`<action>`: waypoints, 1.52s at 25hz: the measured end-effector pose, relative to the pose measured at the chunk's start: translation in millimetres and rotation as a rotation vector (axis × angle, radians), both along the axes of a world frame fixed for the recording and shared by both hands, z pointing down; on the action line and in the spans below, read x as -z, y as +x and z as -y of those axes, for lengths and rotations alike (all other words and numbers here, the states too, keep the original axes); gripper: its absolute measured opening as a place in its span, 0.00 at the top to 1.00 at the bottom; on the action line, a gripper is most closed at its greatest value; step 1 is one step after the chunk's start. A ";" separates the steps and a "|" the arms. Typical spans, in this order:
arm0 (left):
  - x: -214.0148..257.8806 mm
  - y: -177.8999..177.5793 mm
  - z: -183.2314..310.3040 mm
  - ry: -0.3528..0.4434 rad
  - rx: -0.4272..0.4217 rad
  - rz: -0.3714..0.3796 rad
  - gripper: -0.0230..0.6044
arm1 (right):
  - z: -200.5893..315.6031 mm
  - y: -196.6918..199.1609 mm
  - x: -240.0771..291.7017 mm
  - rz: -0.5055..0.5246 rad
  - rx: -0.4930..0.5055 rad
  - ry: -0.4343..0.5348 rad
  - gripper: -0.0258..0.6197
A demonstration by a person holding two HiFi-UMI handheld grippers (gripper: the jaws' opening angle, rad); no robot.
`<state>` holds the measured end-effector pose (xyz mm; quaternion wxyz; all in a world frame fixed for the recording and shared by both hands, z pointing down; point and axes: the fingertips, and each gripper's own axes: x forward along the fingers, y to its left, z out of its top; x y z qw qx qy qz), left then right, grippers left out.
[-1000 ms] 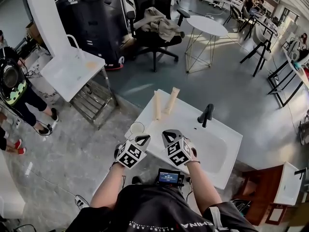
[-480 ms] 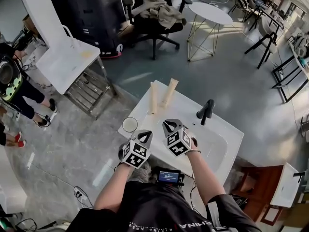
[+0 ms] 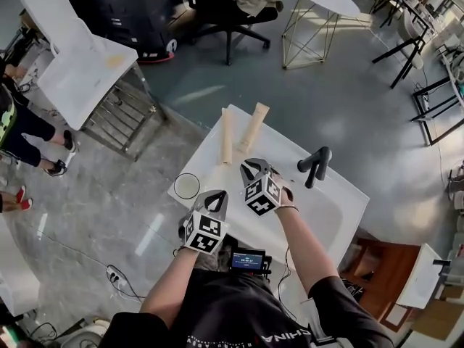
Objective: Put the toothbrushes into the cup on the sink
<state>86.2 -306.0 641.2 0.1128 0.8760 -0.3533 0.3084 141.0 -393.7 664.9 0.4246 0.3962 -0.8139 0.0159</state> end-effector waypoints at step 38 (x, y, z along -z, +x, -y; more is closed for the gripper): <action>-15.3 -7.3 -3.0 -0.018 -0.009 -0.004 0.96 | 26.3 4.7 -5.6 -0.188 0.083 0.133 0.94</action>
